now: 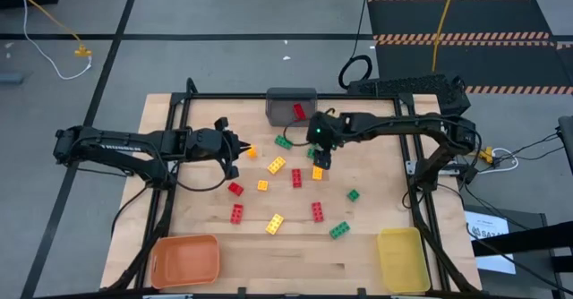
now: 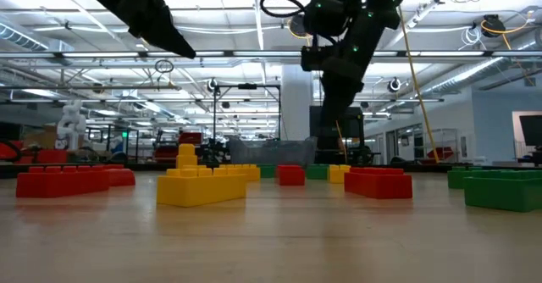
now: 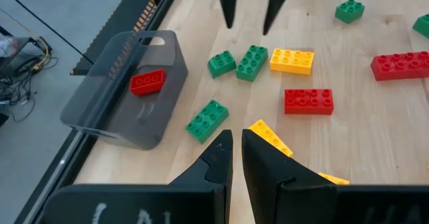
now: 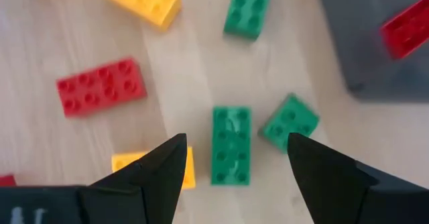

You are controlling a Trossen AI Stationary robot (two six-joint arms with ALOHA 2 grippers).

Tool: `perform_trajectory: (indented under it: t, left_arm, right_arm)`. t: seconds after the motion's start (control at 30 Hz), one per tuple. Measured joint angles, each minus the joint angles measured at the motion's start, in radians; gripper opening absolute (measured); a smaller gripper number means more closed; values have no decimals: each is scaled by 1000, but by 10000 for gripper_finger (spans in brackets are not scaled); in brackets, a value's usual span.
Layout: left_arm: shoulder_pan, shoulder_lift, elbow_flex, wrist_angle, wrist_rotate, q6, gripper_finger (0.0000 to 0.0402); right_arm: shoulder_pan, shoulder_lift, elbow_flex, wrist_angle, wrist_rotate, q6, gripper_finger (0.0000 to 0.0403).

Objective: Sort & place blocks by color
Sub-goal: Put the green game piece into the yellow bin

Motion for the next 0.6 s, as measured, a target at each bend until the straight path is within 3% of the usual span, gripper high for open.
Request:
perform_trajectory:
  t: [0.2,0.6]
  left_arm:
    - [0,0,0,0,0,0,37]
    - [0,0,0,0,0,0,37]
  right_arm:
    - [5,0,-73,33,0,0,251]
    - [-4,0,-253,277,24,7,251]
